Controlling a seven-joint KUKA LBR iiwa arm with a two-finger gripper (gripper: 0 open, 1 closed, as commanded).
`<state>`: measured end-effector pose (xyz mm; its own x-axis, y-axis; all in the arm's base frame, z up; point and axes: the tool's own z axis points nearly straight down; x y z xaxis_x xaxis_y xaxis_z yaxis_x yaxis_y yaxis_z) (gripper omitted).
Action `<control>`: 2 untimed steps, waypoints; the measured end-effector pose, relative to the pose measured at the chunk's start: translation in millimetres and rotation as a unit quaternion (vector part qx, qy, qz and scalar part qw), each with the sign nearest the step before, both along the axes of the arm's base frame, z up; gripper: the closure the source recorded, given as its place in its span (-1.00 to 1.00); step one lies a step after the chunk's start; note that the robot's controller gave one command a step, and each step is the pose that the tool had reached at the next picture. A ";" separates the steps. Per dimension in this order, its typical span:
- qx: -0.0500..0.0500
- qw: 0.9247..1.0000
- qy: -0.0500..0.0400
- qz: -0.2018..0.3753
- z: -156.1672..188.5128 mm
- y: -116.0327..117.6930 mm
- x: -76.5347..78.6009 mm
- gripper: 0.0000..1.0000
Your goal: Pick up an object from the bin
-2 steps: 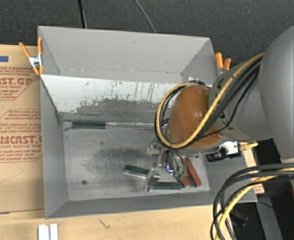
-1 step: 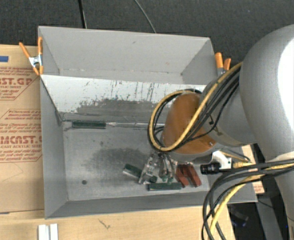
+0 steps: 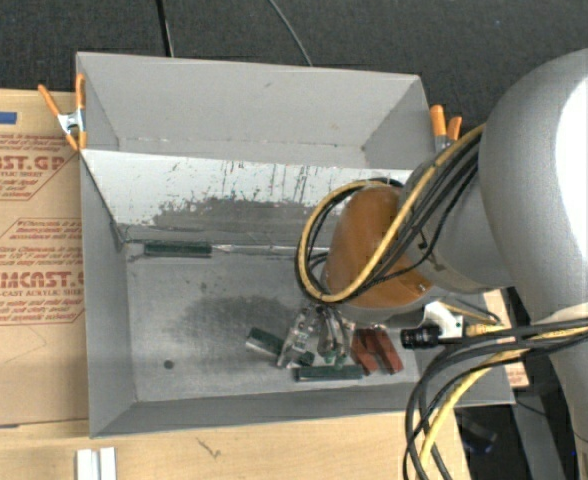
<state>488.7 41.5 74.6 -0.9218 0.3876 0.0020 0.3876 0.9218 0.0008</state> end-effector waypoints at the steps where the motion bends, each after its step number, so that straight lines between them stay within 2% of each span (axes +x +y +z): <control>1: 0.000 1.000 0.000 0.000 2.4 0.0 -0.4 1.00; 2: 0.000 1.000 0.001 0.000 10.7 0.0 -1.4 1.00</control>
Offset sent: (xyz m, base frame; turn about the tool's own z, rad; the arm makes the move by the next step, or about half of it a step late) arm -0.0002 0.0000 0.0422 0.0000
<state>487.3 41.5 85.3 -0.9216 0.3881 0.0027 0.3881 0.9216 -0.0005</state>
